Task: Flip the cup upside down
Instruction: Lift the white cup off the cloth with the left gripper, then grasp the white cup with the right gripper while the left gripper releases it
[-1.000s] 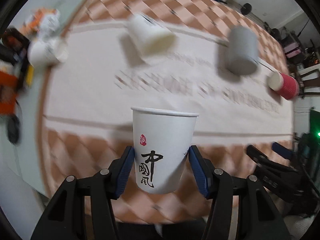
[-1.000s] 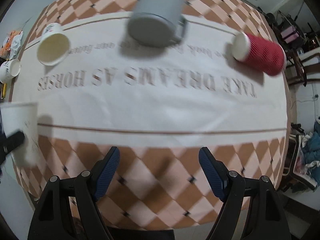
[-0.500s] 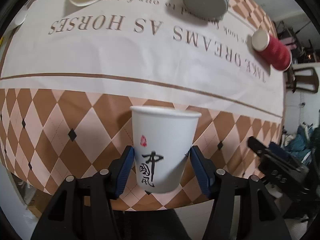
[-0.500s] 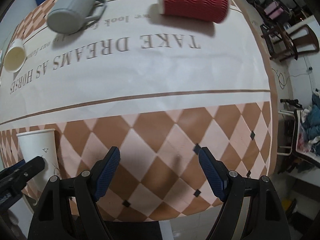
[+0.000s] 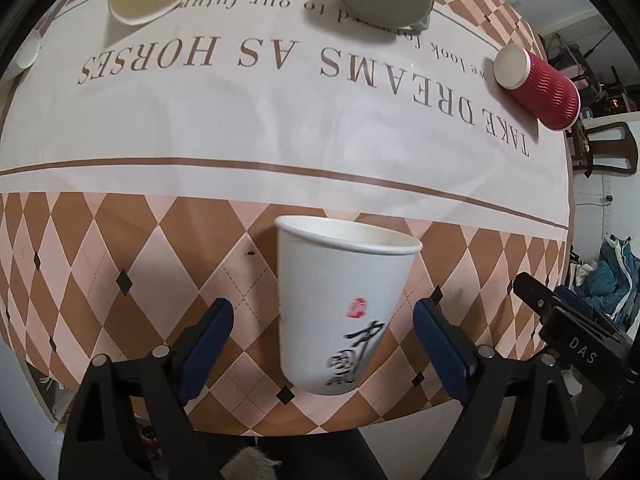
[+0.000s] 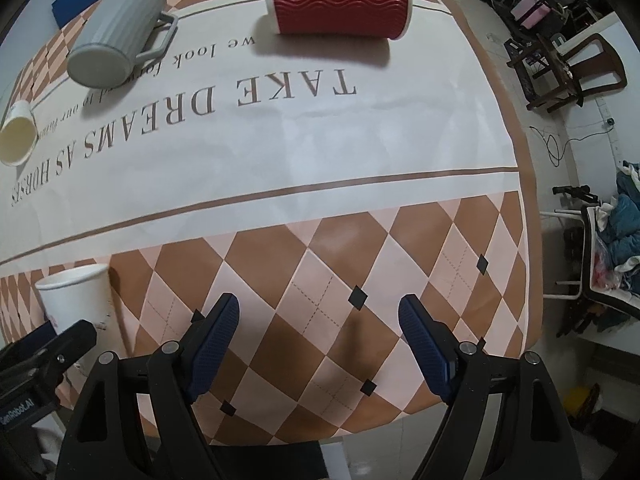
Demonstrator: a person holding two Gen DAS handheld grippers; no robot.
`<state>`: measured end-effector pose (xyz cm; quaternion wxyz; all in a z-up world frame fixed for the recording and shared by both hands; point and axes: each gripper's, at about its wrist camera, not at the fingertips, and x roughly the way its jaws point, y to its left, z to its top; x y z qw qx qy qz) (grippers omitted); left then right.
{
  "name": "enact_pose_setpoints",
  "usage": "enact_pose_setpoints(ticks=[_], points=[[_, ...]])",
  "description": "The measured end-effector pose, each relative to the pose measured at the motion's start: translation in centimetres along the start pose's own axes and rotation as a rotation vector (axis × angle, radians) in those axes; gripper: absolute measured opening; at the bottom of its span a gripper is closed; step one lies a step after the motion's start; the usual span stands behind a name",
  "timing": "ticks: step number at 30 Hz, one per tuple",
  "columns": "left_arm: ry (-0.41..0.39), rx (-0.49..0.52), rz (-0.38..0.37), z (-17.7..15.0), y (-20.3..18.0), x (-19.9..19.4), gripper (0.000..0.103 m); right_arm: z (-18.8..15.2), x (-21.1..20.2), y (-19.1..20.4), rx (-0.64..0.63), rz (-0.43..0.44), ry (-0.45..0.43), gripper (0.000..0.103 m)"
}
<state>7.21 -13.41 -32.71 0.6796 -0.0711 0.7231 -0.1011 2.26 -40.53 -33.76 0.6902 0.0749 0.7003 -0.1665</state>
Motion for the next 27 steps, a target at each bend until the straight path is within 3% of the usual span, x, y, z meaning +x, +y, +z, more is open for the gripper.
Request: enact_pose_setpoints(ticks=[5,9,12,15,18,22,27], points=[[-0.027,-0.014,-0.032,-0.2,0.2,-1.6,0.098,0.3,-1.6,-0.1,0.014,0.025,-0.028,0.091],[-0.090,-0.008,-0.063,-1.0,0.8,-5.5,0.099,0.1,-3.8,-0.3,-0.012,0.085,-0.066,0.092],[-0.175,0.029,-0.020,-2.2,1.8,-9.6,0.101,-1.1,-6.7,0.8,-0.121,0.079,-0.114,0.092],[-0.263,0.067,0.150,-3.5,3.1,-12.0,0.101,-2.8,-9.4,4.2,-0.384,-0.018,-0.166,0.092],[-0.304,0.071,0.296,-4.8,5.5,-11.9,0.101,-5.8,-10.5,8.4,-0.700,-0.195,-0.218,0.092],[-0.219,0.021,0.300,-5.7,9.8,-8.4,0.101,-9.7,-9.4,13.7,-1.117,-0.449,-0.279,0.091],[-0.179,0.013,0.318,-6.6,12.0,-4.7,0.101,-14.9,-5.7,17.7,-1.702,-0.741,-0.371,0.091]])
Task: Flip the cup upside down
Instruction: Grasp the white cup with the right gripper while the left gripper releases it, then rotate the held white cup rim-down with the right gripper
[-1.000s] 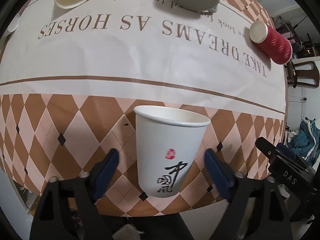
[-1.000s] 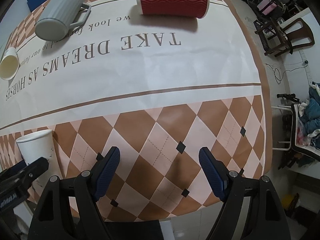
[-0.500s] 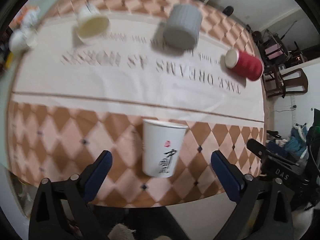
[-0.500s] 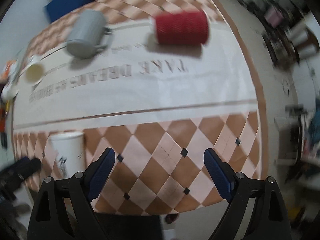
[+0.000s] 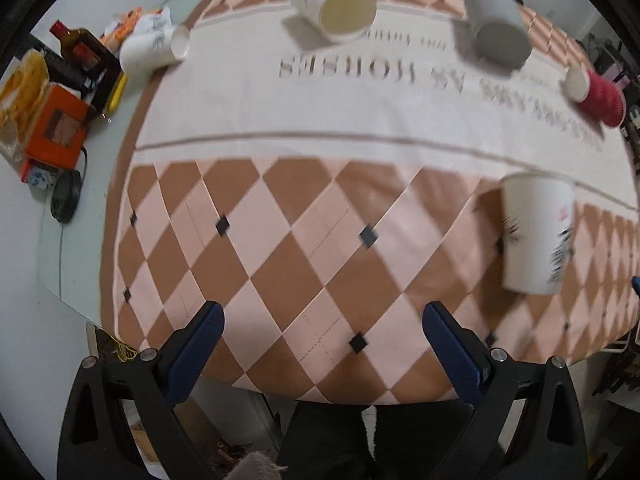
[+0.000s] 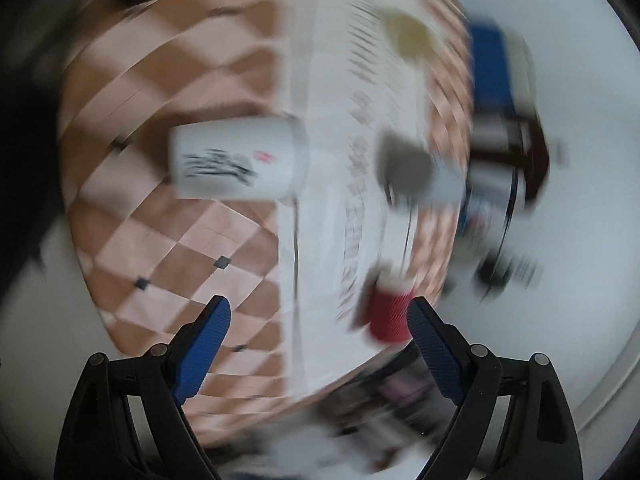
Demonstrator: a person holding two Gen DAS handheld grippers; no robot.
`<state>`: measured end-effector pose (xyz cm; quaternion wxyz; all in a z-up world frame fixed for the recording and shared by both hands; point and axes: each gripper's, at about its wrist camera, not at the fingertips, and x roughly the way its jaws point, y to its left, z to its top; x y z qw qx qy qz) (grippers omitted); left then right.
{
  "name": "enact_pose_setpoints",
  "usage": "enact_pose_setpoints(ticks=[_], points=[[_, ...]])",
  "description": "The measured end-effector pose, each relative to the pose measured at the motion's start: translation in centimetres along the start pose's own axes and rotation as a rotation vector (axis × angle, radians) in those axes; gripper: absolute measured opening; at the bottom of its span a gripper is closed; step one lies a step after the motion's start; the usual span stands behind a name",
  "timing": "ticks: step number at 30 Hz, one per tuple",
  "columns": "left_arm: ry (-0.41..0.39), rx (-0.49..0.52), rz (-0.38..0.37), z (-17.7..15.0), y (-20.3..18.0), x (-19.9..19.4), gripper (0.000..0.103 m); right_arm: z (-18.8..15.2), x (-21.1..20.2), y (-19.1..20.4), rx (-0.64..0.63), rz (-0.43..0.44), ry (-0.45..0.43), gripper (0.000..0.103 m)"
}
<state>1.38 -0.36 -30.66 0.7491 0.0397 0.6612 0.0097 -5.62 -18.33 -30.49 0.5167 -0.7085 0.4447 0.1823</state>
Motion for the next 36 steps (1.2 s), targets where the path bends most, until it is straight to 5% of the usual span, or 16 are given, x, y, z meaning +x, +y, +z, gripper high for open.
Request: enact_pose_setpoints(ticks=[9,13,16,23,36], points=[[0.084,-0.057,-0.006,-1.6,0.4,4.4,0.101,2.6,3.3,8.1,-0.760,-0.256,-0.144,0.079],[0.107,-0.117,0.005,-1.6,1.7,5.4,0.101,2.3,6.5,8.7,-0.967,-0.339,-0.167,0.068],[0.109,-0.155,0.013,-1.6,2.8,5.5,0.101,3.0,7.6,7.9,-1.001,-0.349,-0.182,0.064],[0.081,-0.217,0.022,-1.4,5.7,4.6,0.101,5.0,6.9,3.0,-0.810,-0.192,-0.192,0.061],[0.032,-0.298,0.035,1.2,8.0,3.8,0.101,7.5,10.4,-9.8,0.044,0.431,0.051,0.061]])
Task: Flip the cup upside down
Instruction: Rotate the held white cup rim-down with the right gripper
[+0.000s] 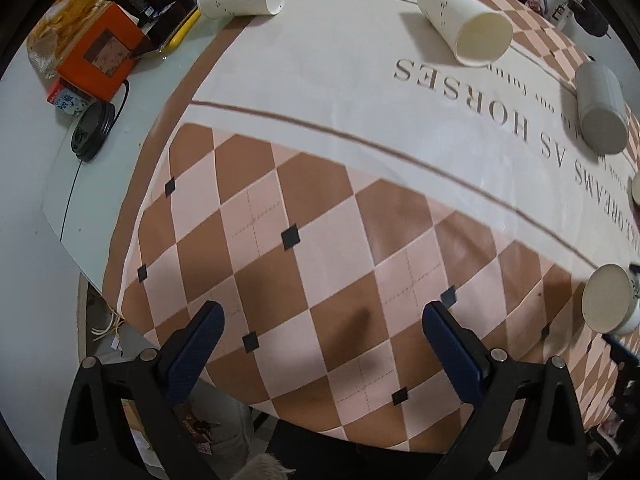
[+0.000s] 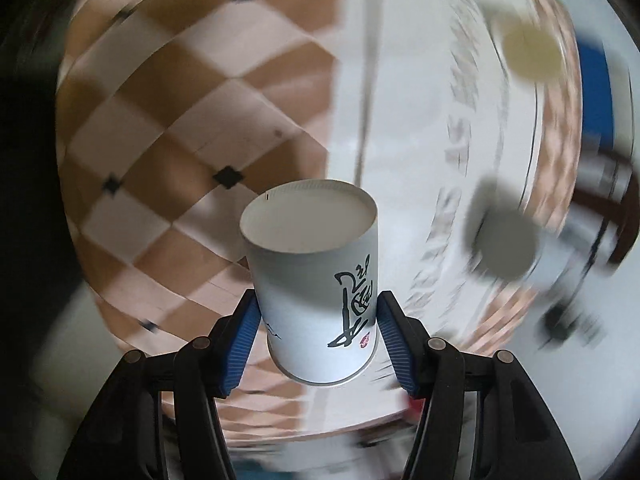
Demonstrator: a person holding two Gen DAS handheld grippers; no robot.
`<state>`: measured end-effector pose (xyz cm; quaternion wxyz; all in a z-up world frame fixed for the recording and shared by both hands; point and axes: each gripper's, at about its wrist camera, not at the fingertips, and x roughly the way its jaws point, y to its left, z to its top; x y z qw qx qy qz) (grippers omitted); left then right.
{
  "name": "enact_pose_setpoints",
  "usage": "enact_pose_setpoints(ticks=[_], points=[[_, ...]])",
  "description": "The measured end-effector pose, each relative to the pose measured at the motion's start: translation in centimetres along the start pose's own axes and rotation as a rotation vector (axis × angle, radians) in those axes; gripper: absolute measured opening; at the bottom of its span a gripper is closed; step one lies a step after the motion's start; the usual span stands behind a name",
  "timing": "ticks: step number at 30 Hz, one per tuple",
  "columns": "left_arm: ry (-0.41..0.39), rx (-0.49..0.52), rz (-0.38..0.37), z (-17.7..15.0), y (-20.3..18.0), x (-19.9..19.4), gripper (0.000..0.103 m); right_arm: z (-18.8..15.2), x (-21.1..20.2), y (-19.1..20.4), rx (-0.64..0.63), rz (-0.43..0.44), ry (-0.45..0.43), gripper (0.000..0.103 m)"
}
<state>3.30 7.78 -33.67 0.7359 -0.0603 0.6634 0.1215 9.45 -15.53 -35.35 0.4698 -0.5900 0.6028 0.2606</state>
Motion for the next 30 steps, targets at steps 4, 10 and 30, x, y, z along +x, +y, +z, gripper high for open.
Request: enact_pose_setpoints(ticks=[4,10,30], points=[[0.001,0.001,-0.013,0.5,-0.1,0.1,0.101,-1.3,2.1,-3.0,0.321,0.255,0.063,0.061],[0.006,0.028,-0.037,1.1,-1.7,0.1,0.101,-4.9,5.9,-5.4,0.724,0.566,0.167,0.061],[0.035,0.120,-0.055,-0.1,-7.7,-0.9,0.101,-7.0,6.2,-9.0,0.956,0.611,0.001,0.060]])
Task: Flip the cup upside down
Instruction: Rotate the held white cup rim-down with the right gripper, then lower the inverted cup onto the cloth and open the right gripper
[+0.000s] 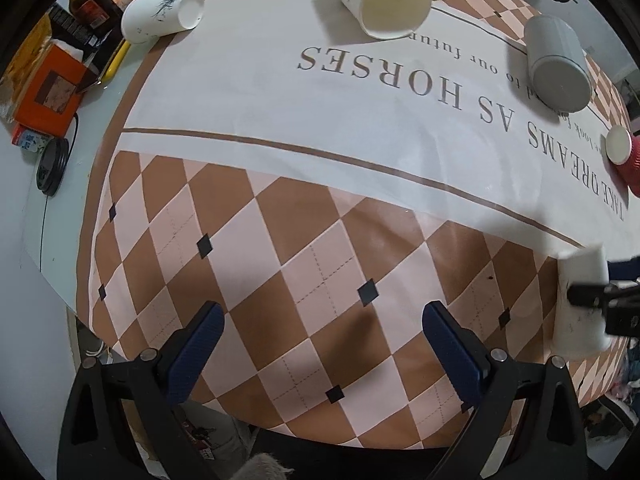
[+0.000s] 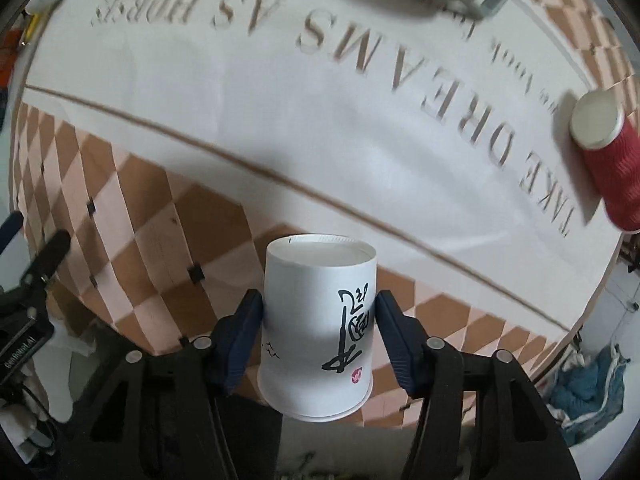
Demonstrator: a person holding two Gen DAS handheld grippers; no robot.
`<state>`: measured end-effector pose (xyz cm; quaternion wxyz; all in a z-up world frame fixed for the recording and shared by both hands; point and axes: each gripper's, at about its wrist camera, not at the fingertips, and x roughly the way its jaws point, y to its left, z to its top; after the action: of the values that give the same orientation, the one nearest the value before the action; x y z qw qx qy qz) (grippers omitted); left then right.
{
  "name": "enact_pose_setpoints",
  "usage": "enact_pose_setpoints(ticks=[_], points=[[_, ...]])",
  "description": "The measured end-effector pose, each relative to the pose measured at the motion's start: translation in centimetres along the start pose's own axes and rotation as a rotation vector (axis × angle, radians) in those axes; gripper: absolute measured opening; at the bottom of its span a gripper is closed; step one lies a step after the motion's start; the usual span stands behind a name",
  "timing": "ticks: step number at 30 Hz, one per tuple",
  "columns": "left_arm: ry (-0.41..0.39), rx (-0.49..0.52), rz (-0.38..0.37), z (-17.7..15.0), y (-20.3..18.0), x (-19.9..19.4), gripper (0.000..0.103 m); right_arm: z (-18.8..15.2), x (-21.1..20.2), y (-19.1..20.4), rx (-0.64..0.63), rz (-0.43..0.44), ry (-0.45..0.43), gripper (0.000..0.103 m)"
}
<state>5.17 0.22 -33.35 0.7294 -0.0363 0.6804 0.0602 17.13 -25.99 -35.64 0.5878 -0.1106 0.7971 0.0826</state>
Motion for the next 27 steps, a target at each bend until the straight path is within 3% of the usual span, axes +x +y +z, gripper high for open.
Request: enact_pose_setpoints(ticks=[3,9,14,20,27], points=[[-0.006,-0.015,-0.031,0.7,-0.5,0.1,0.101,-0.2,-2.5,0.2,0.010,0.032,-0.148,0.060],[-0.005,-0.039,-0.076,2.8,-1.2,0.9,0.101,0.0,-6.5,-0.2,0.114,0.086,-0.531,0.060],[-0.032,-0.019,-0.057,3.9,-2.1,1.6,0.102,1.1,-7.7,0.3,0.143,0.028,-0.788,0.060],[-0.059,0.014,-0.027,4.4,-4.0,1.5,0.103,-0.6,-6.3,1.4,0.104,-0.032,-0.921,0.060],[-0.083,0.034,-0.010,3.9,-5.7,1.0,0.103,-3.6,-4.9,1.6,0.094,-0.051,-0.897,0.061]])
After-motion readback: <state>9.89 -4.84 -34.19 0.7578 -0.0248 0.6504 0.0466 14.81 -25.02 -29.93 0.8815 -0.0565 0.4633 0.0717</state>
